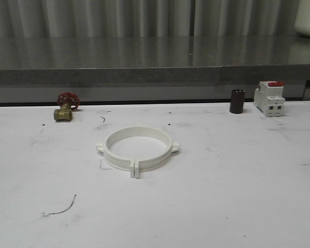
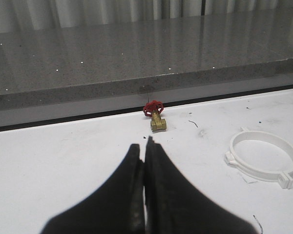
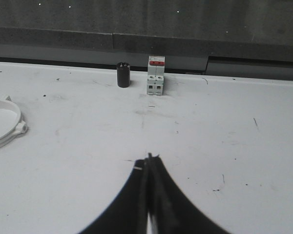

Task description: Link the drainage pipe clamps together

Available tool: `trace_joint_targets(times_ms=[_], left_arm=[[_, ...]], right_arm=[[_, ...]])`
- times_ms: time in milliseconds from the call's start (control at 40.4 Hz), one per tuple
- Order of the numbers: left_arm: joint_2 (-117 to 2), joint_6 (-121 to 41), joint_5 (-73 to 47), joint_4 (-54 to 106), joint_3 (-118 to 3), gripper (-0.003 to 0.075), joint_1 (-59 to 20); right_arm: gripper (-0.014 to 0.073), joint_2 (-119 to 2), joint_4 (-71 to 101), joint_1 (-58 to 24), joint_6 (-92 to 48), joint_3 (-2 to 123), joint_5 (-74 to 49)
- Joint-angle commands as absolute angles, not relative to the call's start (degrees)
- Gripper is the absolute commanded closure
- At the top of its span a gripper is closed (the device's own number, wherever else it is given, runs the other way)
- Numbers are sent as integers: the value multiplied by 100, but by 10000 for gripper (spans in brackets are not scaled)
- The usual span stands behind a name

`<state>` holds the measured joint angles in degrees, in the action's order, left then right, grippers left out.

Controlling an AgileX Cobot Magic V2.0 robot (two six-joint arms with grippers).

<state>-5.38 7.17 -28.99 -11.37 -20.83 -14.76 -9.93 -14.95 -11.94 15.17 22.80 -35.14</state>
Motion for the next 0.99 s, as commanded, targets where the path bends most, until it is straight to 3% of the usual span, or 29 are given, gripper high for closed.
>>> trace_joint_targets(times_ms=[0, 470, 643, 964], left_arm=[[-595, 712, -2494, -1172, -2236, 741, -1529], [-453, 512, -2274, -906, -2045, 741, -1412], [10, -646, -1767, 126, -1462, 741, -948], [157, -645, -558, 342, -204, 741, -416]], right_arm=[[655, -1039, -1642, -1159, 1463, 2413, -3036], [655, -1039, -1642, -1159, 1463, 2413, -3036], [655, -1039, -1642, -1159, 1463, 2413, -3036], [655, -1035, -1642, -1159, 1463, 2413, -3036]])
